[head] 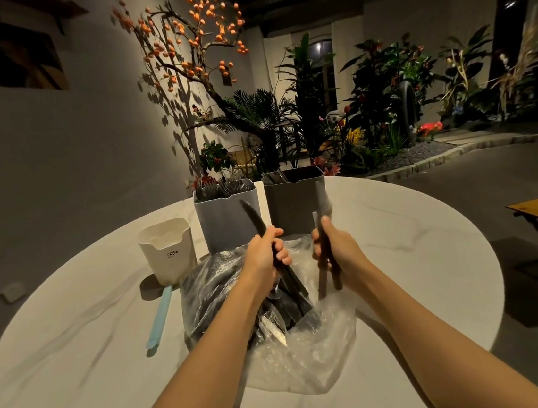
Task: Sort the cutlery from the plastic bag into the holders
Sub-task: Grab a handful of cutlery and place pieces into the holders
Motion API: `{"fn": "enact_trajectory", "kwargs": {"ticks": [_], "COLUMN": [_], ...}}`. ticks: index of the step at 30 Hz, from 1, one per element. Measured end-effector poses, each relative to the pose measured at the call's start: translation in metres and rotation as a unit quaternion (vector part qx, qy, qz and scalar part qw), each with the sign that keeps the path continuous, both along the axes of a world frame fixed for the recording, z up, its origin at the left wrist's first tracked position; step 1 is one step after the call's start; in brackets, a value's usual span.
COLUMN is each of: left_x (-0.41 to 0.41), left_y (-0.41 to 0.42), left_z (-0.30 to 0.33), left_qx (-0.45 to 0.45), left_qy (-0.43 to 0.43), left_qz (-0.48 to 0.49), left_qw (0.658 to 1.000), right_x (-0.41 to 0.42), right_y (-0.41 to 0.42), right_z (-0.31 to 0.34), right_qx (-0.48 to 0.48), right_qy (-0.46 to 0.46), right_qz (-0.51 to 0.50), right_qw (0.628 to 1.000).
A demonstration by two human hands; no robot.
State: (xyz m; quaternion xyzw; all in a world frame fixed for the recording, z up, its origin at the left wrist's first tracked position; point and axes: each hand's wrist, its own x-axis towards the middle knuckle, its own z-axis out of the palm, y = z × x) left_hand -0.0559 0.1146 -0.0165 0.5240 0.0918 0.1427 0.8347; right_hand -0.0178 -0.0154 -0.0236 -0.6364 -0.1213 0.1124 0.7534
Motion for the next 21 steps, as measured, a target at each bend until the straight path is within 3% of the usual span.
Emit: {"fn": "enact_trajectory", "kwargs": {"ticks": [5, 21], "left_x": [-0.003, -0.01], "left_y": [-0.009, -0.011], "left_z": [-0.003, 0.001], "left_qx": [0.087, 0.227], "left_qy": [-0.034, 0.004], "left_qz": [-0.067, -0.012], "left_qw": [0.993, 0.974], "right_x": [-0.01, -0.011], "right_y": [0.008, 0.001], "right_z": [-0.002, 0.0], "right_qx": [-0.023, -0.084], "right_qy": [-0.013, -0.093], "right_qz": [0.089, 0.16], "right_qw": [0.996, 0.979]}}
